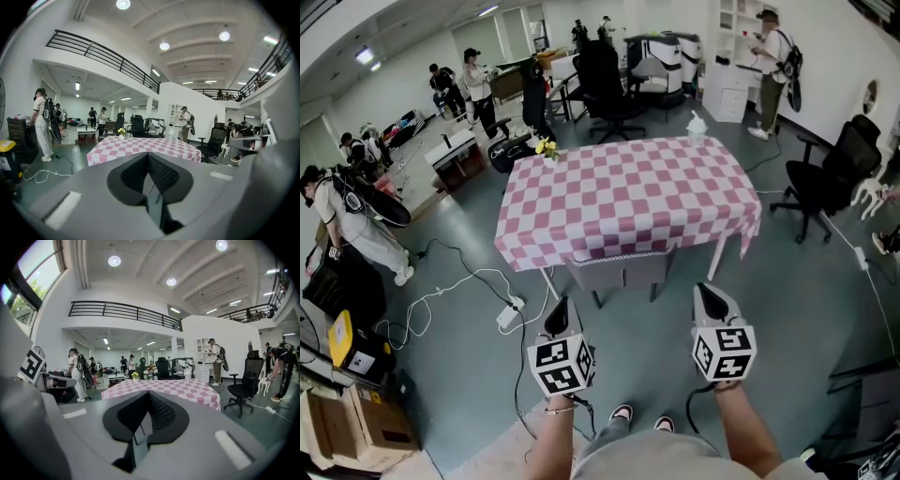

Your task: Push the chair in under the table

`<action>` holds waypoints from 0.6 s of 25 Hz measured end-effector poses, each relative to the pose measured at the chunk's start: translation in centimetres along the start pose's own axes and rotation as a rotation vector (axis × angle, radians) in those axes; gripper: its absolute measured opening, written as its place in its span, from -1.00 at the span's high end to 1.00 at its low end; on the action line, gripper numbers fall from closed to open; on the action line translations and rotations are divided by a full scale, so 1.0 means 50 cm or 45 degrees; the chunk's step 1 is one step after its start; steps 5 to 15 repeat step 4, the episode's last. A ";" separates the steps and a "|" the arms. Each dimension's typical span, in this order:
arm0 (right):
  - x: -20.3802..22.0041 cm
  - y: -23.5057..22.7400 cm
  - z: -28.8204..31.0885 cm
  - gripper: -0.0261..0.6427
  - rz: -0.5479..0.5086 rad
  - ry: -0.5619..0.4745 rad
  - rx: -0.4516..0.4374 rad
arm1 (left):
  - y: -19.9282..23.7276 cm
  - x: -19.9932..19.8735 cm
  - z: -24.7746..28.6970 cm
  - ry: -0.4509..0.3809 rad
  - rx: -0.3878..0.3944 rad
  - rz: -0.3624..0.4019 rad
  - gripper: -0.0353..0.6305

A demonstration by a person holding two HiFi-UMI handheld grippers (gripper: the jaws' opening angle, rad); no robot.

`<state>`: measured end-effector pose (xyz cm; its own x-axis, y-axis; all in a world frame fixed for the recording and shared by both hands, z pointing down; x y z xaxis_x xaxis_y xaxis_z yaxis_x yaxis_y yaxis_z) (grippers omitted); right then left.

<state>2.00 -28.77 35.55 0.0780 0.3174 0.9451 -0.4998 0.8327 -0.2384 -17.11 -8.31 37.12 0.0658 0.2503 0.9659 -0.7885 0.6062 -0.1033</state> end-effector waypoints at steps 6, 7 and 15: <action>-0.003 0.003 0.001 0.89 0.004 -0.005 -0.001 | 0.005 0.004 0.003 0.009 -0.005 0.000 0.89; -0.003 0.003 0.001 0.89 0.004 -0.005 -0.001 | 0.005 0.004 0.003 0.009 -0.005 0.000 0.89; -0.003 0.003 0.001 0.89 0.004 -0.005 -0.001 | 0.005 0.004 0.003 0.009 -0.005 0.000 0.89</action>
Point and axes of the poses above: the fingertips, and each gripper's own axes: z forward along the fingers, y to its left, x out of its underside, the point moved 2 cm from there along -z, backward along the fingers, and after that the axes turned 12 degrees about z, right-handed, at the moved point
